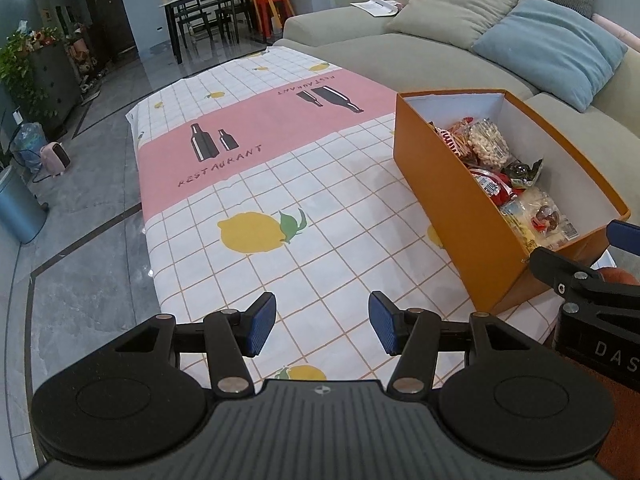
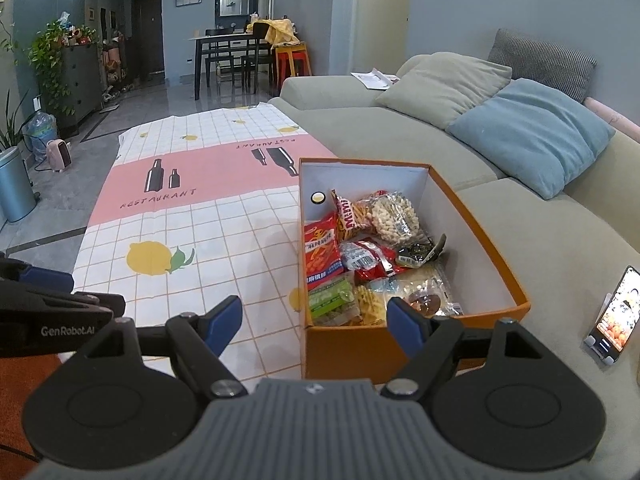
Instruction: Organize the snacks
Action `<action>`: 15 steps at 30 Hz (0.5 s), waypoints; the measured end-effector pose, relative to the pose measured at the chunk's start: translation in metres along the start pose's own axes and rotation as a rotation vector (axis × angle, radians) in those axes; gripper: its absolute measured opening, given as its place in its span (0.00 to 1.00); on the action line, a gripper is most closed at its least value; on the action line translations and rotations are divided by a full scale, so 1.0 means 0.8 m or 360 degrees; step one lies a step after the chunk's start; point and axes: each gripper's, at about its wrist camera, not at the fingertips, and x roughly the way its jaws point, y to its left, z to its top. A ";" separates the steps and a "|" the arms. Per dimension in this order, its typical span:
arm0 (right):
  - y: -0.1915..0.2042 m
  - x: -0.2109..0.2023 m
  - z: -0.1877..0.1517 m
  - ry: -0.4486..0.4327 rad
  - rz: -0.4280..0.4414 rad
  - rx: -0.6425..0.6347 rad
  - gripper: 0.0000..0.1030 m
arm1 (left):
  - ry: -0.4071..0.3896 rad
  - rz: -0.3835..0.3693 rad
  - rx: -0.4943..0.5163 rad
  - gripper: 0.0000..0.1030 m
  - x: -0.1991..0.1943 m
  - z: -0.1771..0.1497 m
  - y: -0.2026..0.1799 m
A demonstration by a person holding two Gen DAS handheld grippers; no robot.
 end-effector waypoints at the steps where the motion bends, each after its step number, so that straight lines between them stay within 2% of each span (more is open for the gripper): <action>1: 0.000 0.000 0.000 0.0001 0.0002 0.0000 0.75 | -0.0001 0.0001 -0.0002 0.61 0.000 0.000 0.001; 15: 0.005 -0.001 -0.001 0.0001 0.0004 -0.0040 0.75 | 0.0000 0.0008 -0.0009 0.61 0.000 0.000 0.005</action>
